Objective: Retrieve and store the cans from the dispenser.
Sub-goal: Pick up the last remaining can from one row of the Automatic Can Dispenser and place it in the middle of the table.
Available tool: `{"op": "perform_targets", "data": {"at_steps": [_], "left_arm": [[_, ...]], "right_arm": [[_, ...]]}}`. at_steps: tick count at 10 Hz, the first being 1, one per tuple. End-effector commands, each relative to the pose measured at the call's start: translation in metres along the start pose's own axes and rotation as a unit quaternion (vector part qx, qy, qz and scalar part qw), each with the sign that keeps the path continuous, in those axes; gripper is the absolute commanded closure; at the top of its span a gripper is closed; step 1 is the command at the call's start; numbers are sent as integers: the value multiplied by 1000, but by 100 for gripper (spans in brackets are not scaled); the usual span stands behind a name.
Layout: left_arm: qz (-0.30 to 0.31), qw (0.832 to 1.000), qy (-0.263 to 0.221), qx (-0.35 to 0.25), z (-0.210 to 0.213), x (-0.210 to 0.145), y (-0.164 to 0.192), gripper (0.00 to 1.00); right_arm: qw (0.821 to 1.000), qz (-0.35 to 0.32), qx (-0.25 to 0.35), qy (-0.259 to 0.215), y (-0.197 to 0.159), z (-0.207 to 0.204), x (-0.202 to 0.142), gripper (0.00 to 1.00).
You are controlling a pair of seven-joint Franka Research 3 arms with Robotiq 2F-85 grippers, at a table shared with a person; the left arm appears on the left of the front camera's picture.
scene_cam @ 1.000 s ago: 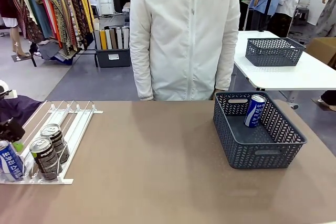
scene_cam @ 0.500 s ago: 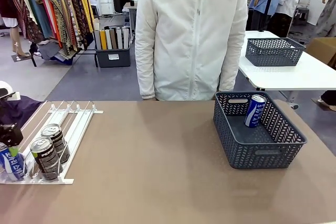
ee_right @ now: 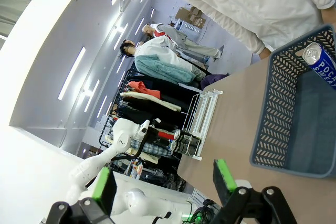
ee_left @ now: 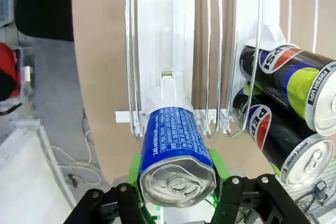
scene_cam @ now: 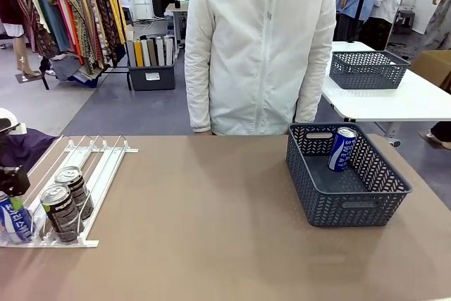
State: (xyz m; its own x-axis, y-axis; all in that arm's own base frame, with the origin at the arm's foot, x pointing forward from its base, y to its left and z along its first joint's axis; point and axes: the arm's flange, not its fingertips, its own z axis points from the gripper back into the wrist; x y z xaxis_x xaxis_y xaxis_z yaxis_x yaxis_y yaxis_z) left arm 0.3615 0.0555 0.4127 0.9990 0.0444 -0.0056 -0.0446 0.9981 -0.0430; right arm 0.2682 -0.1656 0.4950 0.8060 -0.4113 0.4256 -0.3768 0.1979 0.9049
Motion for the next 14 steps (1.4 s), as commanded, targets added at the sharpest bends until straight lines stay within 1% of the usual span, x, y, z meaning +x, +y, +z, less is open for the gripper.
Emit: {"op": "perform_targets", "data": {"at_steps": [1,3,4,5,6,7,8,9,10,13,14], "left_arm": [[1,999,-37,9,26,-23,-4,100],[-15,997,-79,14,97,-42,-6,100],[-22,994,-106,-3,134,-58,-8,100],[-39,987,-153,-20,170,-80,-6,100],[-54,980,-188,-39,195,-101,1,100],[-53,972,-223,-45,208,-119,8,100],[-57,969,-230,-73,212,-127,16,100],[-34,973,-211,-88,209,-128,29,100],[-42,973,-223,-37,224,-130,8,100],[-42,973,-223,-37,224,-130,8,100],[-43,974,-218,-47,220,-131,11,100]], "right_arm": [[1000,4,9,-10,4,-3,3,0],[1000,4,9,-10,4,-3,3,0],[1000,4,9,-10,4,-3,3,0],[1000,4,9,-10,4,-3,3,0],[1000,4,9,-10,4,-3,3,0],[1000,4,9,-10,4,-3,3,0],[1000,4,9,-10,4,-3,3,0],[1000,4,9,-10,4,-3,3,0],[1000,4,9,-10,4,-3,3,0],[1000,4,9,-10,4,-3,3,0],[1000,4,9,-10,4,-3,3,0]]}}
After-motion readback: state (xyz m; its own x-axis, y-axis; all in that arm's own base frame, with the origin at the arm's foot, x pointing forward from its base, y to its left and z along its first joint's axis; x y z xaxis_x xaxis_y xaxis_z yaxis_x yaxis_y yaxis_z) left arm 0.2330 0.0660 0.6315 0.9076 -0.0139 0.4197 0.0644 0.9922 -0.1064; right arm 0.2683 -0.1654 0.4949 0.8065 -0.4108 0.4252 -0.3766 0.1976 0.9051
